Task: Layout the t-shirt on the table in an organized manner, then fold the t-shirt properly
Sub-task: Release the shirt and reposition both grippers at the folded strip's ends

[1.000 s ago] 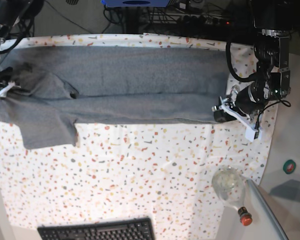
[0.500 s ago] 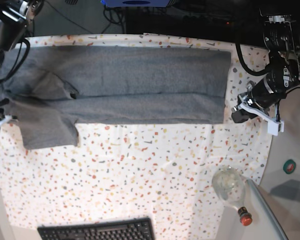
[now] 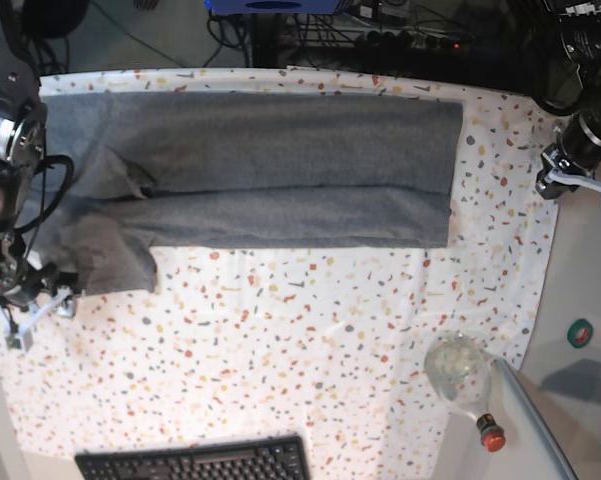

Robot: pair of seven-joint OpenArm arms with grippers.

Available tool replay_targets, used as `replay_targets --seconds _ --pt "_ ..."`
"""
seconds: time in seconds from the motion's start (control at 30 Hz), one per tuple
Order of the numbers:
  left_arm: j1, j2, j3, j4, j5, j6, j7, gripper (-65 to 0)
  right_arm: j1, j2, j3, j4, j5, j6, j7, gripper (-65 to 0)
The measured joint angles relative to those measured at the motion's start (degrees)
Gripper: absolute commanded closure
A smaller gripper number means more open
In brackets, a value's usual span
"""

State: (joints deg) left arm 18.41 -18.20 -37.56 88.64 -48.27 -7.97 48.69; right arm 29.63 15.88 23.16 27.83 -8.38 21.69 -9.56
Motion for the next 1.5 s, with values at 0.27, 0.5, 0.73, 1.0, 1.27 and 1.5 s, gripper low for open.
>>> replay_targets --seconds 0.27,0.5,0.73,1.0,1.27,1.5 --pt "1.9 0.1 -5.2 -0.5 0.2 -11.0 0.0 0.0 -0.1 0.3 -0.3 -8.9 0.4 -5.3 7.1 -50.1" --pt "1.9 0.1 -5.1 -0.5 0.2 -11.0 0.0 0.0 0.3 0.3 -0.1 -11.2 0.5 -5.3 9.4 -25.8" --pt "1.6 0.1 -4.8 -3.2 0.2 -11.1 0.0 0.0 -1.2 -0.4 0.0 -6.2 0.4 -5.1 6.8 0.0" --pt "1.1 -0.3 -4.7 -6.4 2.1 -11.2 0.0 0.0 -19.0 -8.0 0.0 37.2 0.3 -5.2 -12.5 0.0" --pt "-2.4 -0.1 -4.8 -6.6 11.0 -11.5 0.0 0.0 -33.1 -14.3 0.1 62.8 0.4 -5.0 -23.1 0.0" --pt "-4.9 -0.3 -4.6 -6.7 11.4 -11.6 -0.4 0.0 -41.7 -20.2 0.2 71.4 0.4 -5.0 -23.0 0.0"
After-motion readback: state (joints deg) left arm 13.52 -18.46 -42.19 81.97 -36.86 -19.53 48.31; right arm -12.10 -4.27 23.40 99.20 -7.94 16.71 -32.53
